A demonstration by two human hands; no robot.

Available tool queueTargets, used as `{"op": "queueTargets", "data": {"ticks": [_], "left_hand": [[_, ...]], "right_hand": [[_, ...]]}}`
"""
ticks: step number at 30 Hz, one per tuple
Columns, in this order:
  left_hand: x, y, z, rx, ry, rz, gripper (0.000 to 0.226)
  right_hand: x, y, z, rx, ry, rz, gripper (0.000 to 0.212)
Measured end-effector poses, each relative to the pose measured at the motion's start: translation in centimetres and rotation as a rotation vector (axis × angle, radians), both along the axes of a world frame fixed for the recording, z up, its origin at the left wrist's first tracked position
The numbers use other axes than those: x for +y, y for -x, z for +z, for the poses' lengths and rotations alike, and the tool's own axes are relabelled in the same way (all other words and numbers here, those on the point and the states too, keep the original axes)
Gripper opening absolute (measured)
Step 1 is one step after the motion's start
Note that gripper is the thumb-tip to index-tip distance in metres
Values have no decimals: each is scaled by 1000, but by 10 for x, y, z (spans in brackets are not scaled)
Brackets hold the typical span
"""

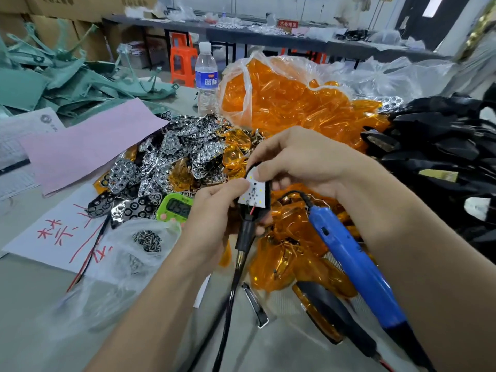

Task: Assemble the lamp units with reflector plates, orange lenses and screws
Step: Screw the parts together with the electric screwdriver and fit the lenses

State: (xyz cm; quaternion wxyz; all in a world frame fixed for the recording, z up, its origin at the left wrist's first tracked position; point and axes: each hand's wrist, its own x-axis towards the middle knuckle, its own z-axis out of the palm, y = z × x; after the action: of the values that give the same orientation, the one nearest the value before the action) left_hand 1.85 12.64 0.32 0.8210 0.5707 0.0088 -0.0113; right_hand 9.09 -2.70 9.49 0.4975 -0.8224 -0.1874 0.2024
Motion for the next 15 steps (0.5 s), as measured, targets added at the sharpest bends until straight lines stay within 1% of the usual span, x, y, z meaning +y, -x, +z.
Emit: {"op": "queueTargets", "data": {"ticks": [2, 5, 7, 9, 11, 12, 13, 15], "left_hand": [[-1, 2, 1, 60, 10, -90, 28], [-2, 4, -1, 45, -60, -185, 23], [-2, 1, -5, 41, -66, -145, 18], [-1, -3, -8, 75, -62, -52, 15], [-2, -6, -10, 121, -76, 29, 14], [-3, -7, -10, 141, -79, 55, 14], [-4, -7, -11, 156, -82, 72, 14], [-5, -7, -11, 184, -96, 94, 15]], "right_hand": [[-1, 0, -7, 26, 11, 14, 9], [1, -3, -19, 28, 78, 26, 10], [4, -7, -26, 17, 93, 14, 10], [9, -14, -32, 1, 37, -69, 11], [15, -25, -37, -95, 10, -196, 14], [20, -31, -40, -166, 36, -238, 12], [25, -37, -42, -242, 87, -259, 10], [38, -48, -46, -396, 234, -226, 17]]}}
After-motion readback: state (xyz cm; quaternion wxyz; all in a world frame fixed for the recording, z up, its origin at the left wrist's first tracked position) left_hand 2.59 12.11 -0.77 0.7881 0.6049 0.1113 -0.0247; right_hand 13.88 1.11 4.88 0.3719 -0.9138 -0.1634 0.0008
